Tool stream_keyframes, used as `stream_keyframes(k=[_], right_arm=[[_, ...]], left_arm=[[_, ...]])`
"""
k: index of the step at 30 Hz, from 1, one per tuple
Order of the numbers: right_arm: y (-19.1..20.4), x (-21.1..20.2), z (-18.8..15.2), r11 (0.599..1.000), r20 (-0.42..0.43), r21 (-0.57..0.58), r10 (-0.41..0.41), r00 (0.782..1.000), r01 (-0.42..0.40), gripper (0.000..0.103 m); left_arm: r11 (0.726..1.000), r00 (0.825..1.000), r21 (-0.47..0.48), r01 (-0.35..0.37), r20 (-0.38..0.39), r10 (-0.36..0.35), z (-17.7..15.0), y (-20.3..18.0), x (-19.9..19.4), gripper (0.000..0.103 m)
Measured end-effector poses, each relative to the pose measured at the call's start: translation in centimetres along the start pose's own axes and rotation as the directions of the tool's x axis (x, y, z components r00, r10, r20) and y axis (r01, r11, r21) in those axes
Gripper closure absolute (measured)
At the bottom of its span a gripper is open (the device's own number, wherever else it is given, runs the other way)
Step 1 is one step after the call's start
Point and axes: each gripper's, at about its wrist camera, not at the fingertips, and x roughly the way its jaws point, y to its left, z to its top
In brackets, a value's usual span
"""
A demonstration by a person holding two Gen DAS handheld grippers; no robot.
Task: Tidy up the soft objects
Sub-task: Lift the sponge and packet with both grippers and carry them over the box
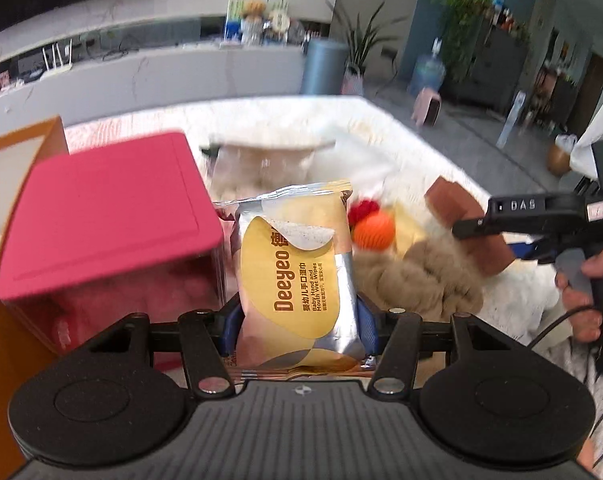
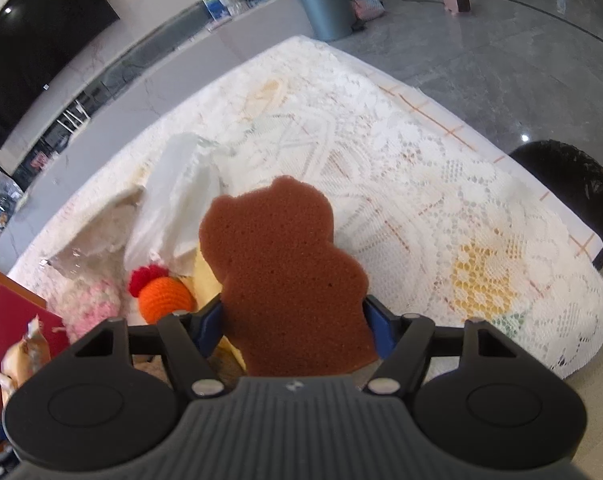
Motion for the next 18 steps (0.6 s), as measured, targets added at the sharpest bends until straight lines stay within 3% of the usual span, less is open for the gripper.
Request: stream_keyframes(k=[7,14,18], right_arm=[[0.9,-2.6,-0.4,0.993,0.085,-0.057,0.107,0.991,-0.102,0.033],[3.1,-5.6,-0.5,0.984,0.174,-0.134,0.136,0.975,-0.113,0.033],[4.5,-7.3,-0.4,0.977,0.195,-0.148,0.178,0.964,-0.151,0.033]], left_arm=[[0.995,0.994,-0.084,0.057,0.095,-0.049,1.2,0.9,-1.2,0.040],[0.994,0.989,-0.092,0.061,0.142,-0.048,2.6,1.2,-2.6,0.041],[0.986,0.979,-0.091,0.142,0.160,-0.126,2.5,1.6,-3.6,0.042]])
